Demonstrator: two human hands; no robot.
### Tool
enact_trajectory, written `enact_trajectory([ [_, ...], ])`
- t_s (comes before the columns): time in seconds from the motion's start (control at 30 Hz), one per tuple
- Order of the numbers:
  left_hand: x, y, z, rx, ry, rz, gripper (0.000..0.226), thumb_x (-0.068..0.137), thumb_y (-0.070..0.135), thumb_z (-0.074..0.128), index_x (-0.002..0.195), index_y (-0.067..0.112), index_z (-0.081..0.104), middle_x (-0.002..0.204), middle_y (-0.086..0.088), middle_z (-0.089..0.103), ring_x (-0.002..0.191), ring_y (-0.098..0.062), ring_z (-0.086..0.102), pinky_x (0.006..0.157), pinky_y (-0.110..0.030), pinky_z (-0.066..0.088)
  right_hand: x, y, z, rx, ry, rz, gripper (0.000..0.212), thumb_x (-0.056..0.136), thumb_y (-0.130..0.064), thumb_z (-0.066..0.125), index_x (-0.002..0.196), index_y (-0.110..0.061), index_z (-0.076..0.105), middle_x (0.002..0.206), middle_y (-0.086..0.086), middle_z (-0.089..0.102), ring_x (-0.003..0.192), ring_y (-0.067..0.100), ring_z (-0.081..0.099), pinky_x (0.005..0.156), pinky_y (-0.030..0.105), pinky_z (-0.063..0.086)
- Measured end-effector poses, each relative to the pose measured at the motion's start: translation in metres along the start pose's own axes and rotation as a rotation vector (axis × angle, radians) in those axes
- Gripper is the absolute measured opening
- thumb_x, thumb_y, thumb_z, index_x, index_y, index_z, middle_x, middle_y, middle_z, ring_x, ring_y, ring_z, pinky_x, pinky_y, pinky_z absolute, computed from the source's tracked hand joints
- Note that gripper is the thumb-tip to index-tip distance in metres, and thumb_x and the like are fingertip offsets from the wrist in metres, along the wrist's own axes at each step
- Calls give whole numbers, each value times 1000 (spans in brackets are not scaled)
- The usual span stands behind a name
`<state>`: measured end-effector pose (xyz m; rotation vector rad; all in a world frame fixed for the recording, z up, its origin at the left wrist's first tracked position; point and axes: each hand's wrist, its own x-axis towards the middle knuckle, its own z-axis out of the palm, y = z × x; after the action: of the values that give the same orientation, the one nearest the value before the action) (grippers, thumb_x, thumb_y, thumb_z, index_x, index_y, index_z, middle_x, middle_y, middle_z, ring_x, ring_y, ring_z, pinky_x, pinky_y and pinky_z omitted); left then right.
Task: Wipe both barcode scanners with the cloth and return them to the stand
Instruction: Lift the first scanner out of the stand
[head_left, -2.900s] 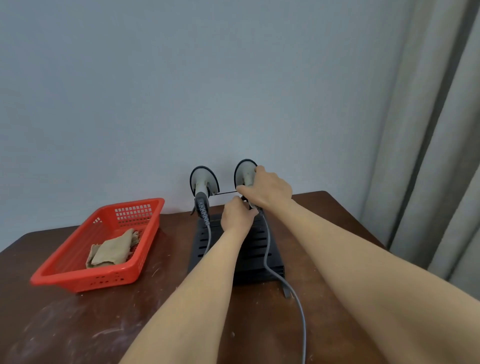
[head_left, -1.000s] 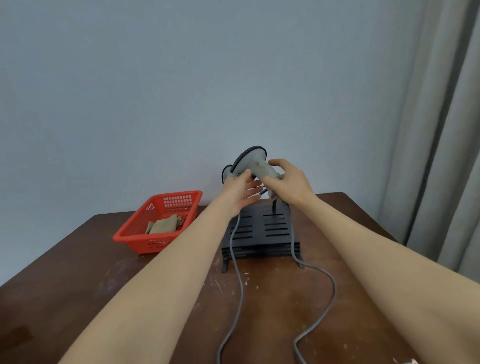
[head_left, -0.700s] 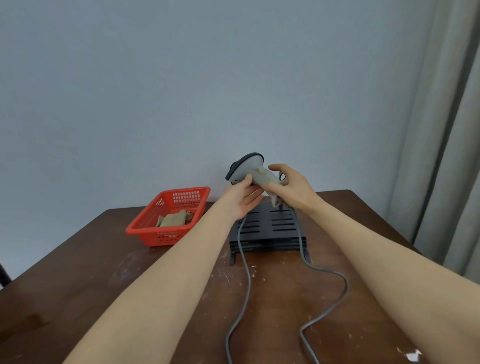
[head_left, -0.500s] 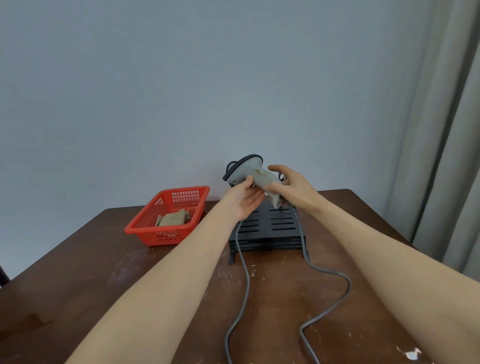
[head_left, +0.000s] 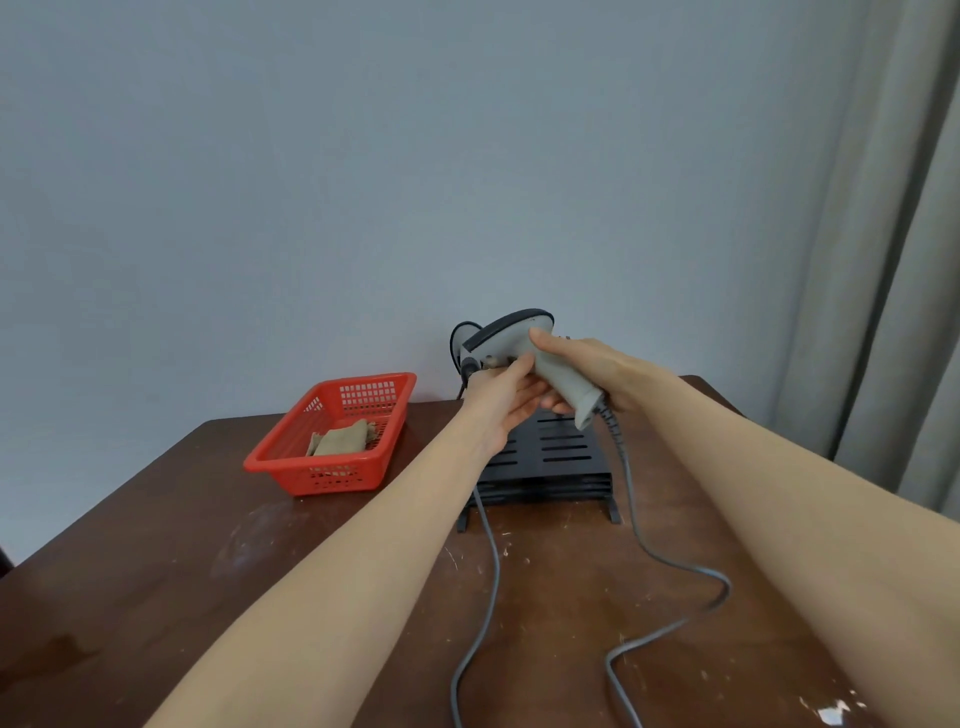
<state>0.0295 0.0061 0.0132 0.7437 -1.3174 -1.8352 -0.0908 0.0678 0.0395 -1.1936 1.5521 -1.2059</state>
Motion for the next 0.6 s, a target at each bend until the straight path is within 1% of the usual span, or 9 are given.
enact_trajectory([
  [0.1, -5, 2, 4, 22, -2, 11, 14, 91, 22, 61, 99, 10, 62, 89, -6, 68, 73, -13, 65, 57, -21, 55, -1, -1, -2, 87, -77, 62, 60, 84, -61, 54, 105, -5, 62, 73, 8, 64, 58, 14, 65, 47, 20, 54],
  [0.2, -7, 3, 2, 85, -7, 10, 14, 90, 24, 62, 97, 11, 62, 86, -4, 68, 69, -11, 62, 57, -20, 53, -1, -2, -3, 194, -123, 132, 54, 83, -58, 57, 100, -7, 62, 76, 10, 65, 60, 17, 67, 47, 23, 56],
  [0.27, -8, 4, 2, 128, -17, 3, 17, 90, 26, 63, 98, 11, 63, 84, -4, 69, 67, -10, 62, 58, -19, 50, -1, -4, -4, 222, -119, 151, 50, 84, -56, 58, 94, -7, 62, 70, 9, 65, 52, 15, 65, 45, 22, 55],
  [0.33, -8, 6, 1, 196, -8, 19, 20, 89, 29, 63, 96, 11, 65, 82, -3, 71, 65, -10, 61, 56, -20, 48, -1, -4, -5, 227, -86, 143, 50, 83, -57, 58, 92, -8, 62, 65, 6, 61, 45, 11, 60, 42, 20, 52],
  [0.4, -9, 11, -1, 340, 49, 74, 22, 88, 33, 61, 90, 12, 67, 79, -3, 72, 60, -10, 59, 53, -20, 48, 1, -3, -8, 256, -61, 131, 51, 83, -57, 58, 93, -8, 61, 64, 5, 59, 41, 10, 56, 39, 19, 50],
  [0.43, -10, 14, -4, 432, 95, 119, 24, 89, 34, 59, 85, 12, 67, 74, -3, 71, 55, -11, 57, 50, -20, 47, 2, -2, -9, 273, -67, 127, 51, 83, -57, 57, 95, -7, 61, 66, 7, 61, 40, 9, 54, 38, 19, 49],
  [0.5, -9, 21, -13, 560, 205, 219, 31, 89, 33, 54, 71, 10, 66, 61, -2, 66, 47, -12, 54, 45, -19, 42, 2, -1, -10, 288, -103, 123, 53, 84, -58, 56, 101, -7, 59, 82, 12, 68, 38, 8, 51, 38, 18, 48],
  [0.53, -8, 25, -20, 556, 260, 254, 34, 90, 33, 52, 67, 10, 64, 56, -2, 63, 45, -12, 51, 42, -19, 40, 2, 0, -11, 281, -113, 118, 54, 85, -57, 54, 104, -7, 58, 86, 13, 70, 37, 8, 50, 38, 18, 48],
  [0.6, -4, 32, -32, 400, 360, 261, 34, 91, 30, 49, 66, 11, 60, 54, -1, 56, 41, -12, 46, 38, -19, 34, 3, 2, -12, 248, -103, 111, 53, 87, -56, 52, 103, -6, 58, 79, 10, 72, 37, 7, 48, 38, 17, 46],
])
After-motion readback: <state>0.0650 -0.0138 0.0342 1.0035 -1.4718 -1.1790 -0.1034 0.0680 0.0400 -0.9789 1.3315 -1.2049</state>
